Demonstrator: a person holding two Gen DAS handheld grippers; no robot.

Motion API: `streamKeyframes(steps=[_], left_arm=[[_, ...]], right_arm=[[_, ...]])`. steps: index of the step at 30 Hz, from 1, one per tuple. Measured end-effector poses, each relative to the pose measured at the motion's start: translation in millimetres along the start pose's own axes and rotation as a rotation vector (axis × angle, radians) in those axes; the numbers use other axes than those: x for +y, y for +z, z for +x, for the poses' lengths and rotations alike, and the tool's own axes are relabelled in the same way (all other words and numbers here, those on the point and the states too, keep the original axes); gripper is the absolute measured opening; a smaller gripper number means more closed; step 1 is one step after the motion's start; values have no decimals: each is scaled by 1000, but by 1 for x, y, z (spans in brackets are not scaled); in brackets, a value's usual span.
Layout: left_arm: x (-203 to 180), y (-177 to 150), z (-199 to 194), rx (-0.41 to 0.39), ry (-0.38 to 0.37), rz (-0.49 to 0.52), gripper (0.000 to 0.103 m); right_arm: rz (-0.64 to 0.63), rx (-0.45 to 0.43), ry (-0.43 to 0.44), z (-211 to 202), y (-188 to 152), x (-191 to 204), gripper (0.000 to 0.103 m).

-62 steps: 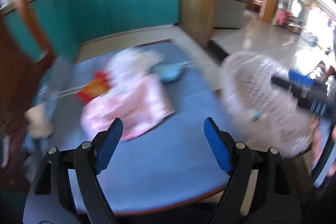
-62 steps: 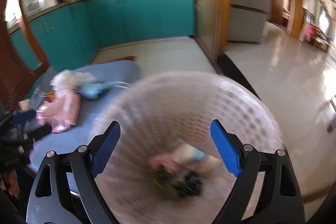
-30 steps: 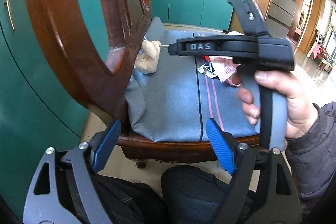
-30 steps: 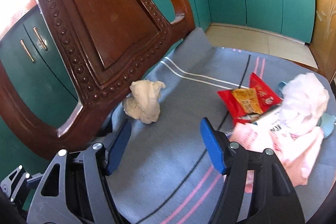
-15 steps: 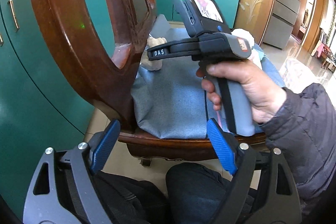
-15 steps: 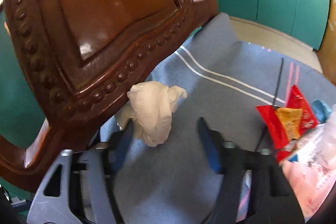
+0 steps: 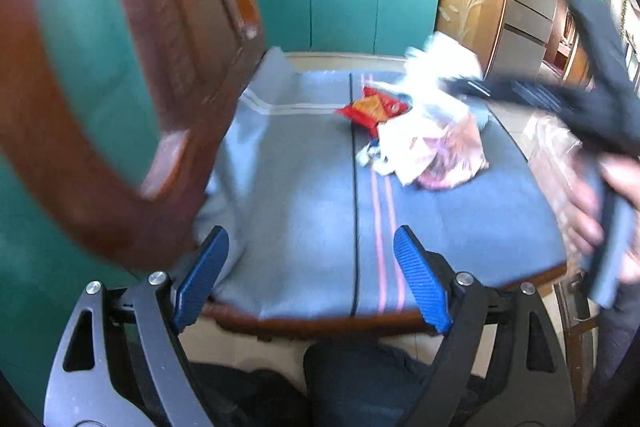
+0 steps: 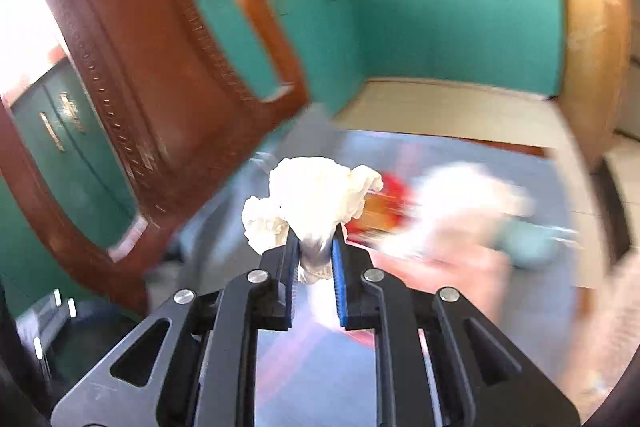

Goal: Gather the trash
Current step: 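Reach the right gripper to the white crumpled tissue and grasp it, then grasp the pink printed plastic bag with the left gripper while the right gripper holds the tissue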

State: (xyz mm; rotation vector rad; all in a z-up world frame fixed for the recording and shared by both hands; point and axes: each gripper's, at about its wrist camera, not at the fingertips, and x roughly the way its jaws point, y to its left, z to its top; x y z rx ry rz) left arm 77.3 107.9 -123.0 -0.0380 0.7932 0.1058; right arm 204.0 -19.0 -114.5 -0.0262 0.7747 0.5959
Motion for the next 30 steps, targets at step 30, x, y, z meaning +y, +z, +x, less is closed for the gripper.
streamKeyframes(steps=[30], left_arm=[[-86,65,78,81,-161,51,86]], right_arm=[[-15,174,-207,-31,-77,-56,27]])
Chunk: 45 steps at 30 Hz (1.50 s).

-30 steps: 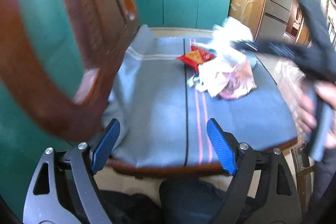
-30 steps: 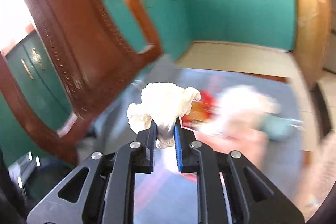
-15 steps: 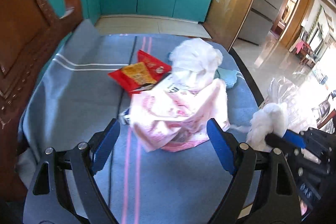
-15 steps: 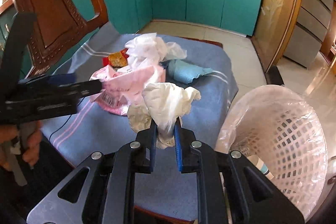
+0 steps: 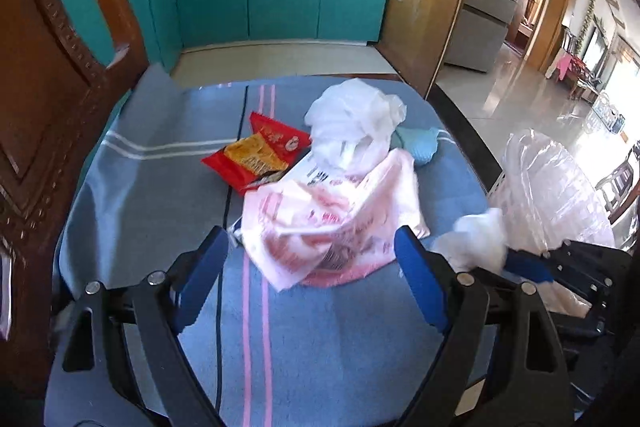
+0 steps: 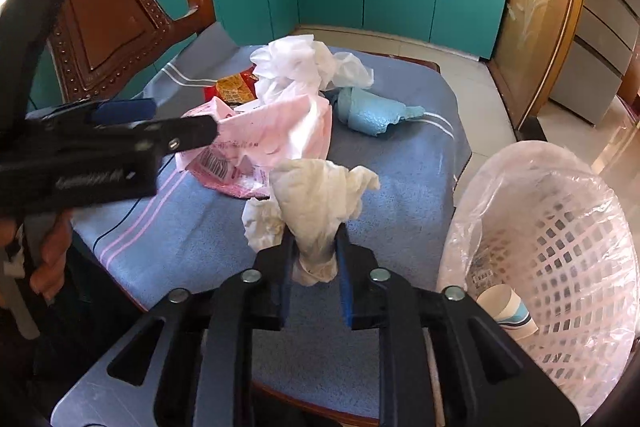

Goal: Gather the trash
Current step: 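Grasp the pink printed plastic bag with the left gripper while the right gripper holds the tissue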

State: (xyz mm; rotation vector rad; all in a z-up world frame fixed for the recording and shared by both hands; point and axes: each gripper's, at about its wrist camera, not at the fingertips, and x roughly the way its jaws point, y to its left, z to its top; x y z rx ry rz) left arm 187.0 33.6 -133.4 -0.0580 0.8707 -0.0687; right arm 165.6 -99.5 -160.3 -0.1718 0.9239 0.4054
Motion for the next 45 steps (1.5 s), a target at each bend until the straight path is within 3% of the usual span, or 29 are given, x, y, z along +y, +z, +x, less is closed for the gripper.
streamKeyframes(steps=[4,6,11,13,15,18,23,27,32,37,40,43,45], left_arm=[[20,-7,-6,6,3,-70,86],[28,-9,-9,5,15,-92,87],[45,-14,-15,1,33,-142,87],[48,-15,-17,1,37,-147,88],[47,-16,-16,2,37,-148,91],[40,-17,-14,6,24,-134,92],[19,-11,-8,8,13,-70,95],[-10,-1,3,11,10,45,97],[-36,13,28,28,100,178,100],[-40,15,59,110,145,180,100],[-35,13,57,101,132,153,99],[-28,10,56,97,127,140,89],[-21,7,54,93,122,122,73]], right_arm=[[12,5,-2,12,2,5,46],[4,0,-2,17,3,9,64],[-31,0,2,31,6,25,67],[-40,0,3,33,5,29,58],[-49,1,9,32,4,31,35],[-18,1,32,25,4,23,23],[72,-32,20,-1,1,-6,23],[134,-68,9,-25,1,-29,23],[153,-99,-7,-41,2,-39,23],[150,-90,6,-40,-1,-36,23],[141,-76,21,-35,-4,-31,23],[126,-62,33,-29,-2,-25,23],[120,-59,41,-27,-2,-22,23]])
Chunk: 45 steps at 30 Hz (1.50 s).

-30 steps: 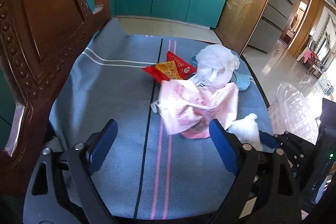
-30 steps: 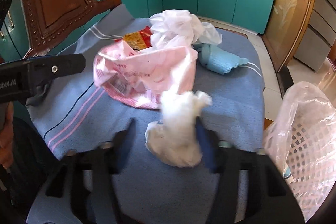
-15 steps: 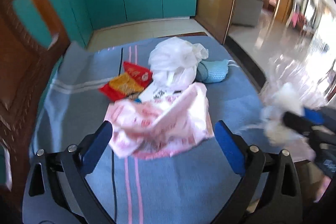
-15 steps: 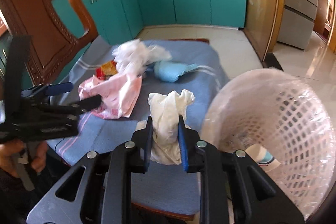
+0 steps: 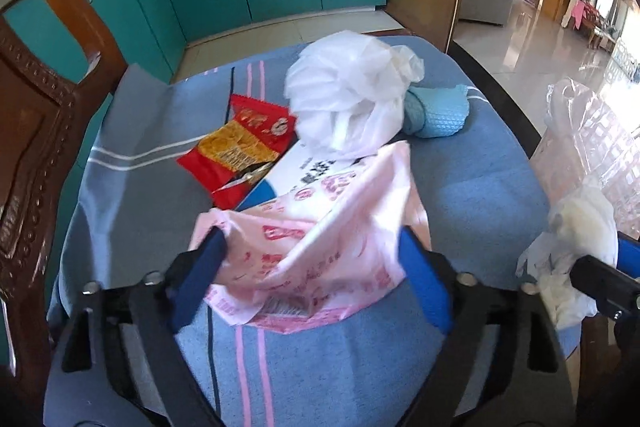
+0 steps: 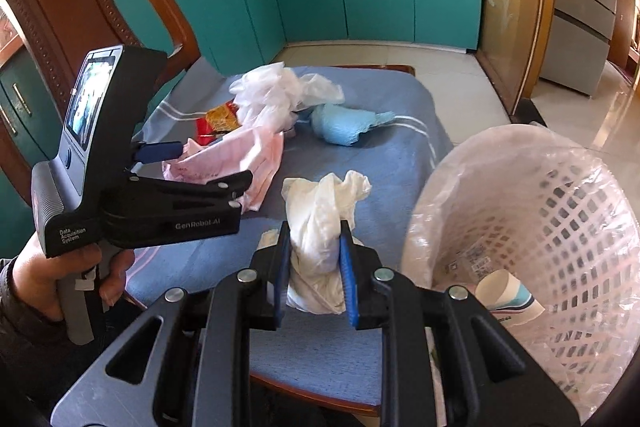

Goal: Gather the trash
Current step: 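Grasp the pink printed plastic bag with the left gripper while the right gripper holds the tissue, then lift the pink bag with the left gripper while the right gripper holds the tissue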

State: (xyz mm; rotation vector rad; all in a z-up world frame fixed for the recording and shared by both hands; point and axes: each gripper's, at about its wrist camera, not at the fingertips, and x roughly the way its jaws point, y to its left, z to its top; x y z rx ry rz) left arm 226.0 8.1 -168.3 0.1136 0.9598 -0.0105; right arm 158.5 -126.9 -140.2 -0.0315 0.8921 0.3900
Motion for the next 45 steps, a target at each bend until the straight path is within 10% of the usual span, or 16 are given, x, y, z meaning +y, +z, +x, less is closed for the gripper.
streamKeyframes(steps=[12,45], left_arm=[[42,-23,-39,-68,-80,-142,4],[64,-48,-123,-230,60,-180,4]], right_arm=[[-19,7,3,5,-1,11,23],[-124,-13,-28,3,-8,42,23]])
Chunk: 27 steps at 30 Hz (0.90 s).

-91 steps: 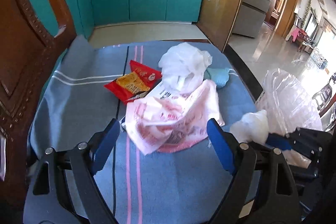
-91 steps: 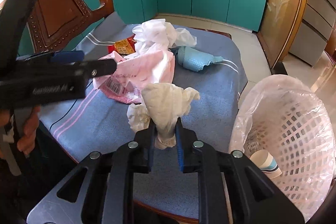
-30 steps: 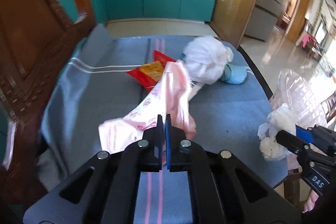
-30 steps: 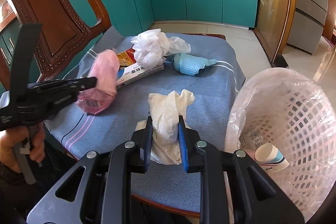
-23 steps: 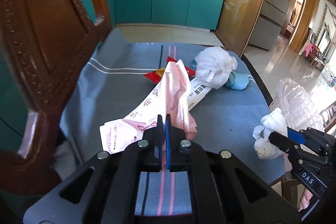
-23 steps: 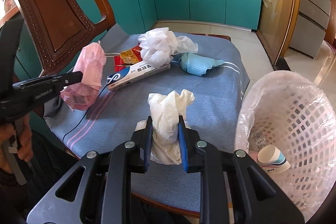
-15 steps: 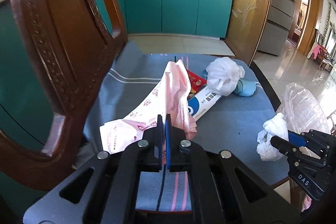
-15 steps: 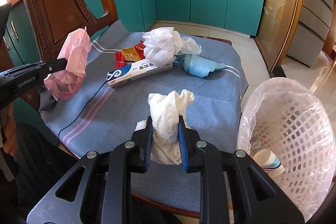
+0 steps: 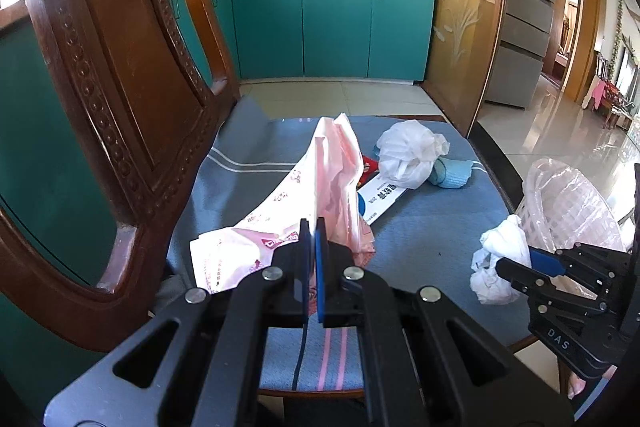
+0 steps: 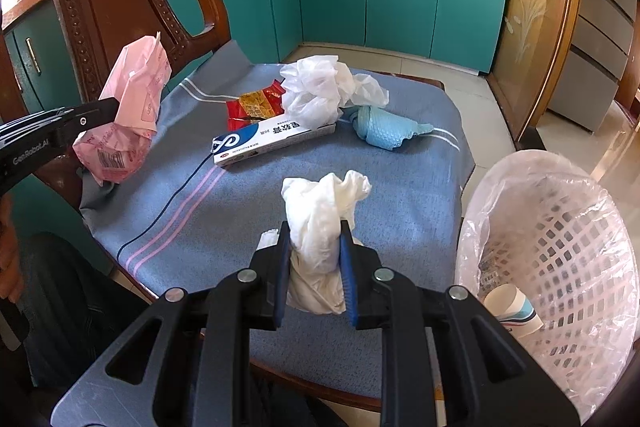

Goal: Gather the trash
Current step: 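Lift the pink bag with the left gripper while the right gripper holds the tissue, then move both grippers over the pink mesh basket and release the tissue and pink bag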

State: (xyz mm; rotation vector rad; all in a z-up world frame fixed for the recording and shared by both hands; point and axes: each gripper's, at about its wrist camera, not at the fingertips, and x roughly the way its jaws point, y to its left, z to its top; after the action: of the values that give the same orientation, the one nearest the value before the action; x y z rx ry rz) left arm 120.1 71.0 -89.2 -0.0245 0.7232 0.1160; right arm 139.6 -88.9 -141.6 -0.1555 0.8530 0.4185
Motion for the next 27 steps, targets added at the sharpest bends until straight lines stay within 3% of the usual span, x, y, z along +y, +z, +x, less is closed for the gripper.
streamKeyframes(steps=[16,27], left_arm=[[-9,-3,-7,-5,-13,21,4],[-29,-1,-13,-19,-51,59,4]], right_arm=[[6,-77,-23,-26,4,-7,23],[110,-181,-117,-69,5,-61,23]])
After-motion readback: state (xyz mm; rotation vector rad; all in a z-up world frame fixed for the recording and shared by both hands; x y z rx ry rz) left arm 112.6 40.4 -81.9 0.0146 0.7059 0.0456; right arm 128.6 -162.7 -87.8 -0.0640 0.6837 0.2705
